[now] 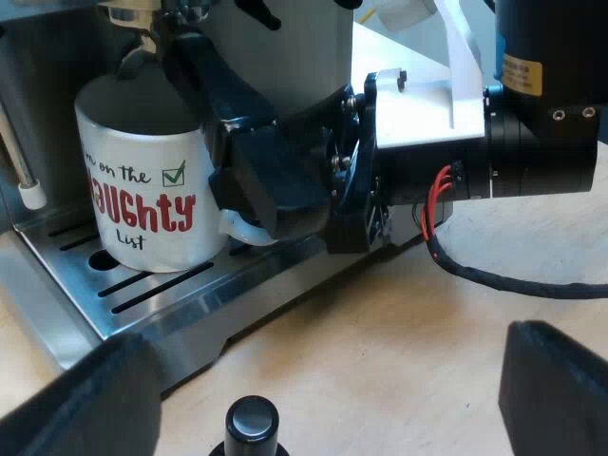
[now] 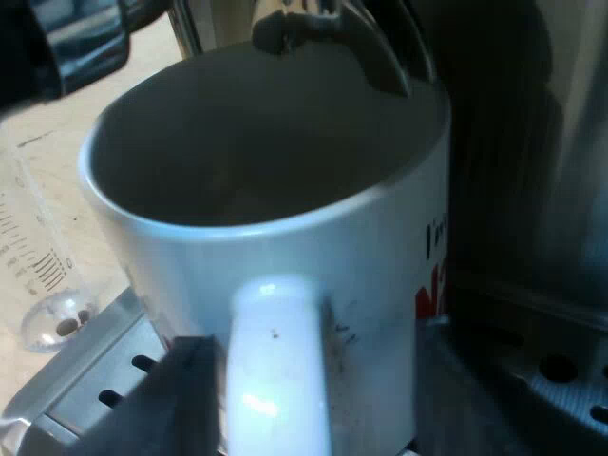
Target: Remove mug from coffee machine
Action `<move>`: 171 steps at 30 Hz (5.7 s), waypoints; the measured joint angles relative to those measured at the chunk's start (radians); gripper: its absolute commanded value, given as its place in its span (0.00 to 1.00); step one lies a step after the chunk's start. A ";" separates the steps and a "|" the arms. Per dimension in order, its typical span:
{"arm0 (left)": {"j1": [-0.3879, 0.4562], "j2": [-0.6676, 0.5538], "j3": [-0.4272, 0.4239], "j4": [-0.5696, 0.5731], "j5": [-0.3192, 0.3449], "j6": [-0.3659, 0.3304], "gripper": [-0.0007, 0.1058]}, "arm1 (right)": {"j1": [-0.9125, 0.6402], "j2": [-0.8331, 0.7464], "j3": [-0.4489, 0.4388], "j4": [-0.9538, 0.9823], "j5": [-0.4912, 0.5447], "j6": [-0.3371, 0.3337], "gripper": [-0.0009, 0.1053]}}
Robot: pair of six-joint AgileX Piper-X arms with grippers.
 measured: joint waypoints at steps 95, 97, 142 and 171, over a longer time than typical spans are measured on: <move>-0.259 0.000 -0.068 0.010 0.102 -0.044 0.82 | 0.063 -0.898 0.346 0.670 0.253 -0.017 0.01; -0.306 0.000 -0.068 0.009 0.066 -0.044 0.82 | 0.063 -0.920 0.353 0.680 0.265 -0.017 0.01; -0.451 0.000 -0.068 -0.010 -0.157 0.000 0.82 | -0.320 -0.994 0.537 0.516 0.332 -0.016 0.01; -0.451 0.000 -0.068 -0.004 -0.157 0.000 0.82 | -0.393 -0.435 0.547 -0.062 0.291 -0.054 0.01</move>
